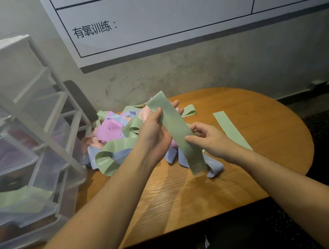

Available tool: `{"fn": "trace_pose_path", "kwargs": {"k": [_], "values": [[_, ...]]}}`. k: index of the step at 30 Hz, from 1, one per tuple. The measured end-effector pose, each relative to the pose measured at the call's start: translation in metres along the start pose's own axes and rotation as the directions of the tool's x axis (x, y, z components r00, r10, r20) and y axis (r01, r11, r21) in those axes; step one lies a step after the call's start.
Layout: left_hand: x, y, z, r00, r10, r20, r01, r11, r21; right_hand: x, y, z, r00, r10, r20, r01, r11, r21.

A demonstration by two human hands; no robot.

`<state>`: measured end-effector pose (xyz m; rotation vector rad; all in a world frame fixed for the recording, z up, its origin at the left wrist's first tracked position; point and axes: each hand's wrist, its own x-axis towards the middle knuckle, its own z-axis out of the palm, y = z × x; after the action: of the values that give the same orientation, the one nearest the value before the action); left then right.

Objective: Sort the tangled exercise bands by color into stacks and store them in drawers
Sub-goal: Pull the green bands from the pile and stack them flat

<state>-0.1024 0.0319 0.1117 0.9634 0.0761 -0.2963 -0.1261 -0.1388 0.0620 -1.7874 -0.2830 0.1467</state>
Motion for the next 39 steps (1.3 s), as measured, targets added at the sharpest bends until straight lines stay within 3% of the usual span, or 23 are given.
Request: {"fn": "trace_pose_path", "kwargs": {"k": [6,12,17,21,23,24,26,28,34,39], "values": [[0.017,-0.003,-0.001,0.995,0.087,-0.055,-0.096,0.977,-0.192,0.003,0.012,-0.005,0.996,0.014,-0.086,-0.024,0.993,-0.113],[0.044,-0.009,-0.011,0.981,0.006,-0.193,-0.073,0.938,-0.34,0.0,0.02,-0.018,0.996,0.064,-0.061,-0.074,0.981,-0.177],[0.065,-0.023,-0.008,0.969,-0.014,-0.246,-0.05,0.966,-0.254,-0.01,0.029,-0.04,0.979,0.19,0.07,-0.185,0.979,-0.082],[0.09,-0.029,-0.004,0.981,-0.035,-0.193,-0.014,0.969,-0.248,-0.019,0.038,-0.059,0.972,0.233,0.017,-0.233,0.972,-0.027],[0.101,-0.039,0.005,0.972,0.003,-0.236,-0.023,0.996,-0.083,-0.024,0.045,-0.07,0.967,0.251,-0.047,-0.254,0.965,-0.069],[0.106,-0.045,0.01,0.962,0.052,-0.268,-0.031,0.996,0.082,-0.027,0.048,-0.076,0.962,0.262,-0.075,-0.268,0.959,-0.092],[0.116,-0.056,0.018,0.957,0.149,-0.25,-0.037,0.914,0.405,-0.033,0.055,-0.087,0.952,0.279,-0.127,-0.294,0.948,-0.124],[0.128,-0.067,0.026,0.969,0.169,-0.18,-0.035,0.816,0.577,-0.039,0.062,-0.1,0.939,0.295,-0.179,-0.316,0.943,-0.104],[0.167,-0.095,0.067,0.994,0.077,-0.083,-0.015,0.819,0.574,-0.059,0.086,-0.139,0.86,0.431,-0.275,-0.46,0.886,-0.05],[0.203,-0.12,0.079,0.996,0.069,-0.062,-0.008,0.731,0.682,-0.059,0.103,-0.149,0.832,0.491,-0.259,-0.517,0.855,-0.04]]}}
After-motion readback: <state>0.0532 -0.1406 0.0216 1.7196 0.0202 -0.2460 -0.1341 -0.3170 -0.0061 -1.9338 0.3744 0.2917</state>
